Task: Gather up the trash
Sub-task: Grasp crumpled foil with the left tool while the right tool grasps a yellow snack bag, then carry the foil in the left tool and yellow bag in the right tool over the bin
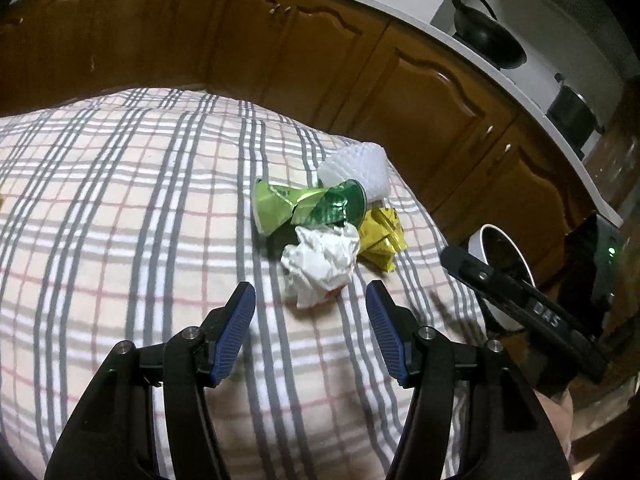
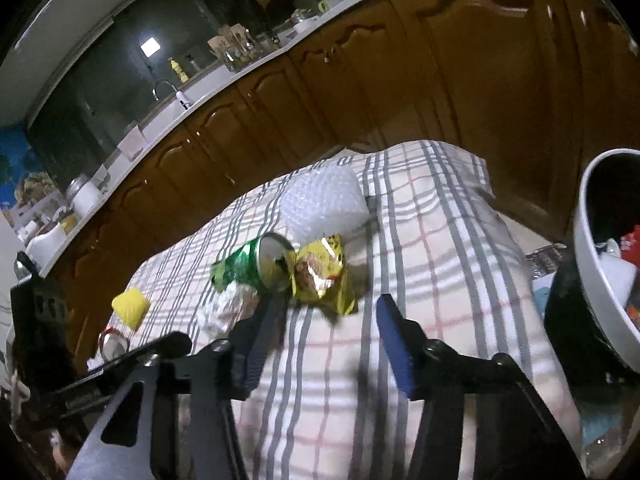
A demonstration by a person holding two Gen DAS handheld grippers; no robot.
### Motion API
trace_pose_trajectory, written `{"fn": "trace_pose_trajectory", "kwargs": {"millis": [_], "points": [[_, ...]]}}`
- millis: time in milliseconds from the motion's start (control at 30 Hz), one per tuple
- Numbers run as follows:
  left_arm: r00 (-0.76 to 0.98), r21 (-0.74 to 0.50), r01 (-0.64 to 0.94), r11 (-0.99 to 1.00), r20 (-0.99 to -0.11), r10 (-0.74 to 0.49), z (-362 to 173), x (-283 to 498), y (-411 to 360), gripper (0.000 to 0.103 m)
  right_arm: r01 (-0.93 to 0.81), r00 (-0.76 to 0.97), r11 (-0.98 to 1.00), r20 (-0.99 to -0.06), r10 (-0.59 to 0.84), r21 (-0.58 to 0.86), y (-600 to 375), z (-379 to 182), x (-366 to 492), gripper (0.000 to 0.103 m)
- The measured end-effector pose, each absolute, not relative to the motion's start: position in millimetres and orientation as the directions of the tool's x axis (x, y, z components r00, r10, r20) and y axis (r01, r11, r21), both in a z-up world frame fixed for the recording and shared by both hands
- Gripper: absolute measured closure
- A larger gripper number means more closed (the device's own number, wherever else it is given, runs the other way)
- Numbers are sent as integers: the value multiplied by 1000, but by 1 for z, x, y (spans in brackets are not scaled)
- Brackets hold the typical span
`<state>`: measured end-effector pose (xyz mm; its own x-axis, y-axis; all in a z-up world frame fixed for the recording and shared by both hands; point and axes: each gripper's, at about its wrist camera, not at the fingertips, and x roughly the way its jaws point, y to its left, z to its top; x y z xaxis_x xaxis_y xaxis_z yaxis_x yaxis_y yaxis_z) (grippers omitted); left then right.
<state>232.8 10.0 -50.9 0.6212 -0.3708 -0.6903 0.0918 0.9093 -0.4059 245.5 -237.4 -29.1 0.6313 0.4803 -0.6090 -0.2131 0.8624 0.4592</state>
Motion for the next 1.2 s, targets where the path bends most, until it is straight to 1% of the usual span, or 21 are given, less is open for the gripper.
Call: {"fn": "trace_pose_trajectory", "kwargs": {"millis": [67,133,267,333,367,400,433,467,567,667,933,1200], "points": [[615,-407,95,908,-694,-375,-53,240,7,45,-203,623,854,-610,490,478,-237,-33,258,60],[611,-409,101,907,-694,-381,-54,245,4,45,-198,619,849,-610,496,490,-237,-36,267,61],[605,-398,100,912,-703,-373,-60,258,-2,45,-189,582,846,-637,505,498,-229,-49,289,62],[603,-393,94,915,-708,-367,-64,263,-3,46,-185,557,844,-654,512,503,-224,-57,296,72],[599,-391,96,916,-712,-367,-66,265,-4,48,-186,549,845,-660,512,501,-222,-60,298,86],[597,-386,97,917,-715,-364,-68,266,-5,55,-188,545,845,-662,514,500,-220,-60,299,90],[593,-384,102,918,-717,-365,-70,267,-5,66,-194,544,845,-662,516,499,-218,-61,297,92],[587,-383,110,917,-720,-371,-71,267,-6,66,-198,548,844,-658,517,498,-219,-60,295,94],[601,-359,116,926,-717,-353,-69,261,-7,69,-199,563,846,-649,512,494,-222,-55,284,97],[610,-348,126,929,-711,-349,-64,253,-7,72,-200,576,844,-637,512,498,-229,-48,275,98],[623,-345,160,925,-691,-366,-49,226,-11,72,-210,618,843,-601,506,495,-248,-26,241,98],[634,-310,235,921,-670,-387,-30,203,-40,72,-193,655,853,-583,480,485,-271,-14,204,98]]}}
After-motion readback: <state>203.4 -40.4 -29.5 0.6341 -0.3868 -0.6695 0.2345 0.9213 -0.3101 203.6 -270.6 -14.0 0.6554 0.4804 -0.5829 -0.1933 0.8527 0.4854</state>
